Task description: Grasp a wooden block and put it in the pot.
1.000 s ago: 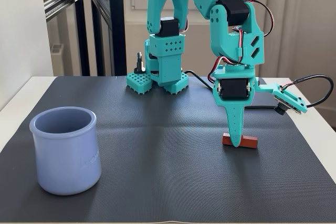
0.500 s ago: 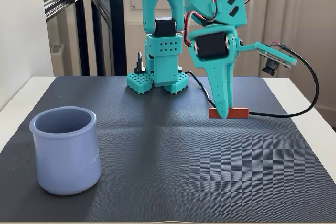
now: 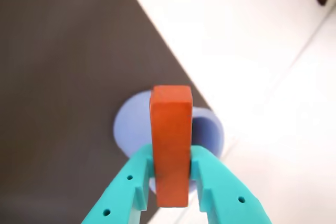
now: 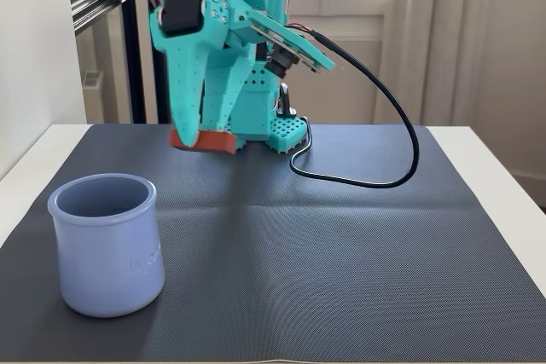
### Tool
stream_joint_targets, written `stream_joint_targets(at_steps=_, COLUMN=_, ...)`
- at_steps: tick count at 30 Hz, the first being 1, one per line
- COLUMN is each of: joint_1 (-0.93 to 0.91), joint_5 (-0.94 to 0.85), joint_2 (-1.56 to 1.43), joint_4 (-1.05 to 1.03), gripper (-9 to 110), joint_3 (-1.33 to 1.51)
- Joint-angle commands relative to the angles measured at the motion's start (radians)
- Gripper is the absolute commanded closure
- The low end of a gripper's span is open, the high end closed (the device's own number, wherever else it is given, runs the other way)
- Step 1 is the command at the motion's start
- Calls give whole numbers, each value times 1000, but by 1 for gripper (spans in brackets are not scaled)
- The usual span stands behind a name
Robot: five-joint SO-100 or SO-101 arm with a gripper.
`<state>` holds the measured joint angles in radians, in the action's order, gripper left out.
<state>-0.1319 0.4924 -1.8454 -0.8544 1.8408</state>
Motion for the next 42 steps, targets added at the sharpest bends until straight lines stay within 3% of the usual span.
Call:
stream_joint_targets(at_steps=1, joint_1=-71, joint_5=-20, joint_2=-41, joint_4=0, gripper=98, joint_3=-78)
stream_joint_targets(at_steps=10, joint_1=-147, joint_5=-117, joint_2=-31, joint_4=9, gripper=98, joint_3=-66)
stream_joint_targets(at_steps=34, joint_1=-158, joint_5=-118, joint_2=158, joint_4=74, gripper=98, joint_3=-144)
stream_joint_targets(at_steps=39, joint_1=-196, joint_5=-118, joint_2=161, joint_4=67, gripper=90, joint_3=-144)
stream_joint_targets(at_steps=42, joint_1=-196, joint_5=-117, joint_2=158, joint_4=67, gripper=91, joint_3=-144)
